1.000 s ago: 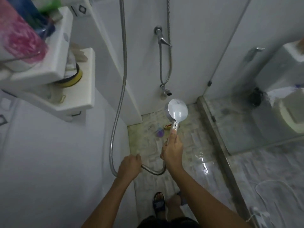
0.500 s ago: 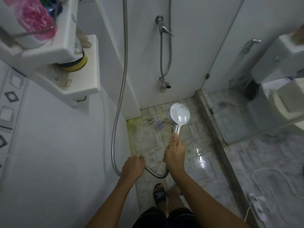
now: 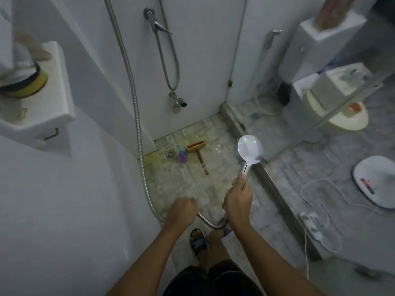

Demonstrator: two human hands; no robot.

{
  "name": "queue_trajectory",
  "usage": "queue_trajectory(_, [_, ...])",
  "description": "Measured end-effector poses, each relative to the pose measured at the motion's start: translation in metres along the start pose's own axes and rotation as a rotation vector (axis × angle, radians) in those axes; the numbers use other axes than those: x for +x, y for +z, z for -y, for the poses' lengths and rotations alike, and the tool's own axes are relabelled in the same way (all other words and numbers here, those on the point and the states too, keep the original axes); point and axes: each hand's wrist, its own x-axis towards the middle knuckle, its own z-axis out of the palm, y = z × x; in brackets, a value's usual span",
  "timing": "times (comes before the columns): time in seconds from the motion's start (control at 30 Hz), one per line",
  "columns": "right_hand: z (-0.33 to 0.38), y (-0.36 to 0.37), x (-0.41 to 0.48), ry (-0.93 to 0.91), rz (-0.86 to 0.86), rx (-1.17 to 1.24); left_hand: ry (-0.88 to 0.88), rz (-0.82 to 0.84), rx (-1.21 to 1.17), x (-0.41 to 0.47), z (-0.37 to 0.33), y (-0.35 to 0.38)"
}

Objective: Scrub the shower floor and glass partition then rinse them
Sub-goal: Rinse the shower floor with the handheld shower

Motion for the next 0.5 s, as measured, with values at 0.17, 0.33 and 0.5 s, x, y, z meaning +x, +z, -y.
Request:
queue_trajectory(0.17, [0.008,-0.036,0.016,0.011,-0.109,0.104,0.116,0.067,0.245,0.003,-0.033,0.019])
queue_trajectory(0.33, [0.028,-0.066,0.029,-0.032,-0.180,0.149,0.262,0.017,0.321,0.000,-0.068,0.034])
queue_trajectory(0.5, [0.037,-0.091,0.046,-0.061,-0.204,0.209,0.249,0.017,0.332,0.004,-0.095,0.052])
